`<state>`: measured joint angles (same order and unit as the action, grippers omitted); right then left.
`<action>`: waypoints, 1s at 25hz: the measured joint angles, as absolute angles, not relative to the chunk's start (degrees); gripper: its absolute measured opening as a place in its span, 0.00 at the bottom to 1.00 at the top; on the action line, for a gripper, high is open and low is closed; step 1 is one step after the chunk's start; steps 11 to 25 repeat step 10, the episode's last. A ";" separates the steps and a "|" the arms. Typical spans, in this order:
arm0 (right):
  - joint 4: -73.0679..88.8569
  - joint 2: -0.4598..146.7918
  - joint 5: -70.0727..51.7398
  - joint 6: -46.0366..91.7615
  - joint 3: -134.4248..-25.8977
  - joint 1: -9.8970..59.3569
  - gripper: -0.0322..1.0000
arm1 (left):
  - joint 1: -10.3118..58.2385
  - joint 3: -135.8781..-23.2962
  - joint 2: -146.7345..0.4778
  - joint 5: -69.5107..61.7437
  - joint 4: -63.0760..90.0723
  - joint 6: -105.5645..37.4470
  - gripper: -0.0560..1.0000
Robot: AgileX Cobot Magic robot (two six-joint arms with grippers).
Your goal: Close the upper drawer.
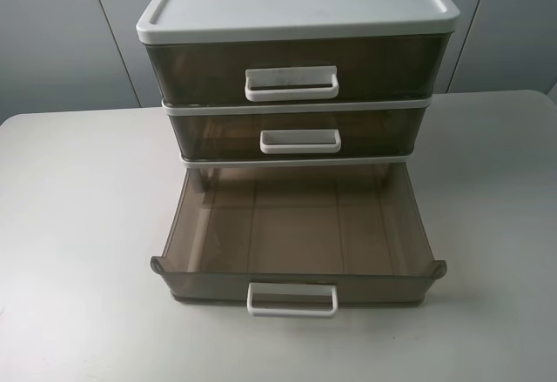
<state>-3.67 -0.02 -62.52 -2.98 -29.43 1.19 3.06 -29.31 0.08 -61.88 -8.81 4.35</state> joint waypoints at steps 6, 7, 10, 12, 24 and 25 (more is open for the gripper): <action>-3.67 -0.02 -62.52 -3.09 -29.43 1.19 0.64 | 3.06 -29.31 0.08 -61.88 -8.81 4.35 0.76; -3.67 -0.02 -62.52 -3.09 -29.43 1.19 0.64 | 3.06 -29.31 0.08 -61.88 -8.81 4.35 0.76; -3.67 -0.02 -62.52 -3.09 -29.43 1.19 0.64 | 3.06 -29.31 0.08 -61.88 -8.81 4.35 0.76; -3.67 -0.02 -62.52 -3.09 -29.43 1.19 0.64 | 3.06 -29.31 0.08 -61.88 -8.81 4.35 0.76; -3.67 -0.02 -62.52 -3.09 -29.43 1.19 0.64 | 3.06 -29.31 0.08 -61.88 -8.81 4.35 0.76; -3.67 -0.02 -62.52 -3.09 -29.43 1.19 0.64 | 3.06 -29.31 0.08 -61.88 -8.81 4.35 0.76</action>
